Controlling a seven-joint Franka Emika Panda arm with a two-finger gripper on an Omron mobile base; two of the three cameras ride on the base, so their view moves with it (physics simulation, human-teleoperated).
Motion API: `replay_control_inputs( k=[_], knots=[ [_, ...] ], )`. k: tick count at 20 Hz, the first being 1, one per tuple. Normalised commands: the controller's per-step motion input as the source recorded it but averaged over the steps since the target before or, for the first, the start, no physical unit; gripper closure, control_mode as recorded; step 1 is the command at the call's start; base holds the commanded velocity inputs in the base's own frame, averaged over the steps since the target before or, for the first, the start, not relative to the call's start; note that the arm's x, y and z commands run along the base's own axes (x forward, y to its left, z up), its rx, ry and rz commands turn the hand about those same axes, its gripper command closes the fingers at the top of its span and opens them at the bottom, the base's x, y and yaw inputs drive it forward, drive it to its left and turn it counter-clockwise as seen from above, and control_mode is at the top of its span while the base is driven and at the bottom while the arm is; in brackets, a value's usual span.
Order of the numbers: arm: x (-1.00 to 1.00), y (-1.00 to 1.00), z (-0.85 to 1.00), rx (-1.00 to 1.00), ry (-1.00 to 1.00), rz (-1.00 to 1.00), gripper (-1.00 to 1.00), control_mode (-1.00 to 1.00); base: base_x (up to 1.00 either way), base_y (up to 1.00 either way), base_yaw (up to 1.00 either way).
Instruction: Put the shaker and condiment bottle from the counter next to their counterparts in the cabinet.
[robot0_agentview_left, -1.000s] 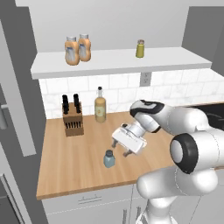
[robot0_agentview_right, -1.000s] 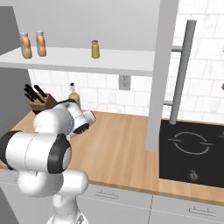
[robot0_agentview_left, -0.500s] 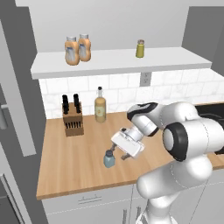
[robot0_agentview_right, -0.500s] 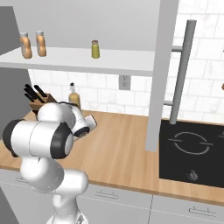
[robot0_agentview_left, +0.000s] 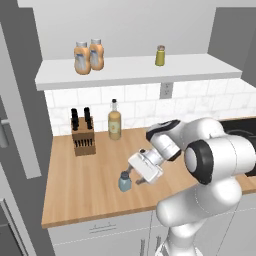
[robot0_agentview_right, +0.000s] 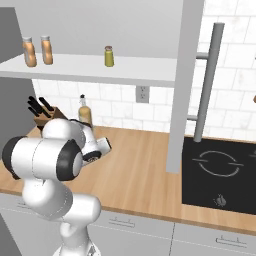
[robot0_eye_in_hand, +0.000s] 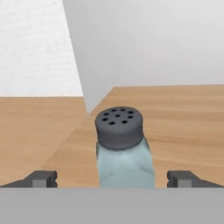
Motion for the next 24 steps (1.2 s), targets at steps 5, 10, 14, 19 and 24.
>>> replay_control_inputs(
  k=[5, 10, 14, 19, 24],
  knots=[
    [0.00, 0.10, -0.11, 0.00, 0.00, -0.06, -1.00, -1.00, 0.00, 0.00, 0.00],
    [0.00, 0.09, -0.05, 0.03, 0.01, -0.06, -1.00, -1.00, 0.00, 0.00, 0.00],
    [0.00, 0.24, -0.13, 0.02, 0.11, -0.07, -1.00, -1.00, 0.00, 0.00, 0.00],
    [0.08, 0.16, -0.19, 0.03, 0.18, -0.01, 1.00, -1.00, 0.00, 0.00, 0.00],
    [0.03, -0.40, 0.67, 0.06, -0.05, -0.11, 1.00, -1.00, 0.00, 0.00, 0.00]
  ],
)
